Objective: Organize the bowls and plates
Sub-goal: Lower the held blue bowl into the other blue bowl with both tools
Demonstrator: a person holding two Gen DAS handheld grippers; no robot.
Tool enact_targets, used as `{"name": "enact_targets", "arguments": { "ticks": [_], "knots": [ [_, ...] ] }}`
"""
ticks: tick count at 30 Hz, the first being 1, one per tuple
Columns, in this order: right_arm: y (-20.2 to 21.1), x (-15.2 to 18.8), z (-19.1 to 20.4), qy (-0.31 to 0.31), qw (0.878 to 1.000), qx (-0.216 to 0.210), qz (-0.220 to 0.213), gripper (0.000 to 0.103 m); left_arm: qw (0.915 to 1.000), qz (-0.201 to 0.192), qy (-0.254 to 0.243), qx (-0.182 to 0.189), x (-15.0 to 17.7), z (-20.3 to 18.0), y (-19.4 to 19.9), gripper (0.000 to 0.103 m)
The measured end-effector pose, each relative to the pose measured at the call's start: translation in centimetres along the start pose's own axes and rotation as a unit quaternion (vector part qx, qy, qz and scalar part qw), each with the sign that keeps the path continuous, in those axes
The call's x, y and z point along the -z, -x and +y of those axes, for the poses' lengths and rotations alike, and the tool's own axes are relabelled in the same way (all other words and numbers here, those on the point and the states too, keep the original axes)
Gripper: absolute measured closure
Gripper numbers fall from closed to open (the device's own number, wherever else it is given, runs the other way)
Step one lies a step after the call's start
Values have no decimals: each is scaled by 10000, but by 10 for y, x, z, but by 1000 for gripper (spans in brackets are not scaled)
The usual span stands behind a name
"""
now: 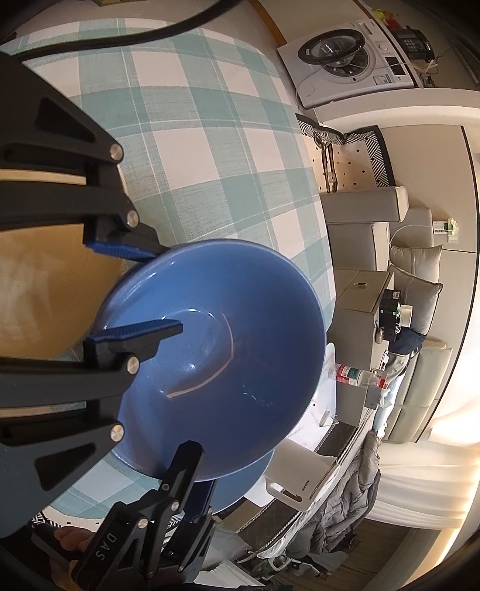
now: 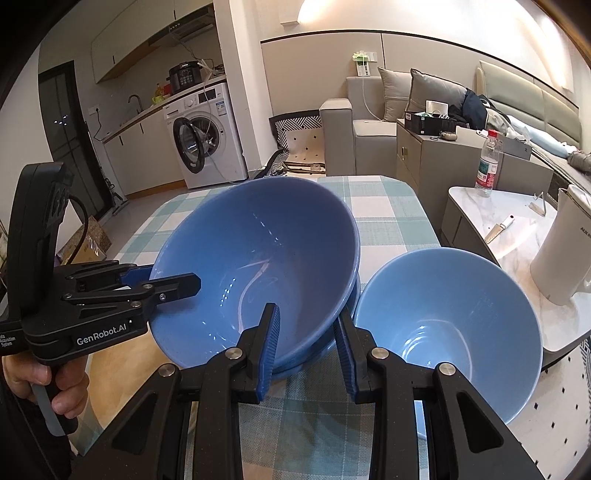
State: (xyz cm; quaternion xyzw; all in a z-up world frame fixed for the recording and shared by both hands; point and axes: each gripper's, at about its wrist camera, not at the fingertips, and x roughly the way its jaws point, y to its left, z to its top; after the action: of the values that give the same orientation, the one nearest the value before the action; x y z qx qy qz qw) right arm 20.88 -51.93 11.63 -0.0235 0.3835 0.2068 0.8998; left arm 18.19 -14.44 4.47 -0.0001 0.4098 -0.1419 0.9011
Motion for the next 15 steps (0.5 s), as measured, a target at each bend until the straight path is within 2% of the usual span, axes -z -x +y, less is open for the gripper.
{"name": "enact_targets", "arguments": {
  "ticks": [15],
  "knots": [
    [6, 12, 5, -2, 9999, -58, -150, 68, 9996, 61, -122, -228, 3, -7, -8, 75]
  ]
}}
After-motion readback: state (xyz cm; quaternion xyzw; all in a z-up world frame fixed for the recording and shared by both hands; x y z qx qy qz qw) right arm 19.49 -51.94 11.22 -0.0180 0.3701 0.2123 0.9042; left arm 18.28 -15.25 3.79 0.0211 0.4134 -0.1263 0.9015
